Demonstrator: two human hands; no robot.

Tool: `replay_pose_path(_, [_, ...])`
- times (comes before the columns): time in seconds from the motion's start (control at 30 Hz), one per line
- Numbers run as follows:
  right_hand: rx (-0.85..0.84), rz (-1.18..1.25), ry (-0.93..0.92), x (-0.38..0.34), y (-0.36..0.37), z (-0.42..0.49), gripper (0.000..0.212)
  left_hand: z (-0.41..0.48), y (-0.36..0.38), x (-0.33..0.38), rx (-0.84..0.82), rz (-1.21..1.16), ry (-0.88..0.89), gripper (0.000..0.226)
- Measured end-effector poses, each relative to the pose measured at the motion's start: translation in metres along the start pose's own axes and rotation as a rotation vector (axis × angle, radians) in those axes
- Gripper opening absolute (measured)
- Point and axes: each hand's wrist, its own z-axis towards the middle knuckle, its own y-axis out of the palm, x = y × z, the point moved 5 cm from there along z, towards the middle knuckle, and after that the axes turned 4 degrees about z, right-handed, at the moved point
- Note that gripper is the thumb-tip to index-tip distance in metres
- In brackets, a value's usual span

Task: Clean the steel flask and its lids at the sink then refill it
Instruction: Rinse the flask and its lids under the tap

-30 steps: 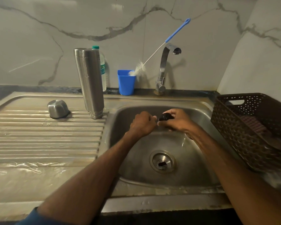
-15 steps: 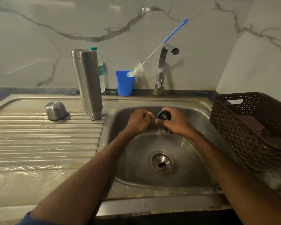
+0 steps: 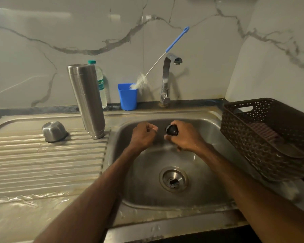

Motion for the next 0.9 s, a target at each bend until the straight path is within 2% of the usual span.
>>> replay_pose_path(0.07, [0.168,0.042,-0.071,-0.006,-0.012,0.002,0.049,0.001,-0.001,-0.002,-0.003,0.0,0.007,0.013])
replay_pose_path(0.1, [0.178,0.044,-0.069,-0.006,-0.014,0.003,0.047,0.002,0.0,-0.003,-0.006,-0.002,0.004,0.013])
replay_pose_path(0.2, [-0.072,-0.08,0.026,0.002,0.004,0.0,0.041,0.004,0.005,-0.007,-0.016,0.012,-0.005,0.008])
replay_pose_path(0.3, [0.092,-0.024,-0.02,-0.003,-0.005,0.001,0.047,0.006,0.006,-0.006,-0.052,0.005,0.005,0.009])
replay_pose_path(0.33, [0.072,-0.029,-0.014,-0.003,-0.005,0.003,0.046,0.005,0.007,-0.005,-0.066,-0.005,0.007,0.01])
replay_pose_path(0.43, [-0.138,-0.061,0.046,0.006,0.01,0.001,0.041,0.001,0.008,0.0,-0.086,-0.001,0.007,0.009])
replay_pose_path(0.47, [-0.136,-0.015,0.041,0.007,0.011,0.001,0.043,0.0,0.006,0.0,-0.089,-0.005,0.008,0.01])
replay_pose_path(0.6, [-0.05,0.124,-0.049,-0.005,0.004,0.005,0.058,-0.01,0.001,0.008,-0.165,-0.084,0.017,0.039])
replay_pose_path(0.73, [-0.053,0.227,-0.088,-0.011,0.013,0.0,0.067,-0.021,-0.002,0.022,-0.301,-0.165,0.064,0.037])
replay_pose_path(0.83, [-0.039,0.301,-0.024,-0.014,0.01,0.0,0.077,-0.022,-0.017,0.028,-0.268,-0.088,0.112,0.04])
replay_pose_path(0.9, [-0.054,0.345,0.0,-0.019,0.009,-0.002,0.079,-0.024,-0.03,0.032,-0.236,-0.071,0.119,0.034])
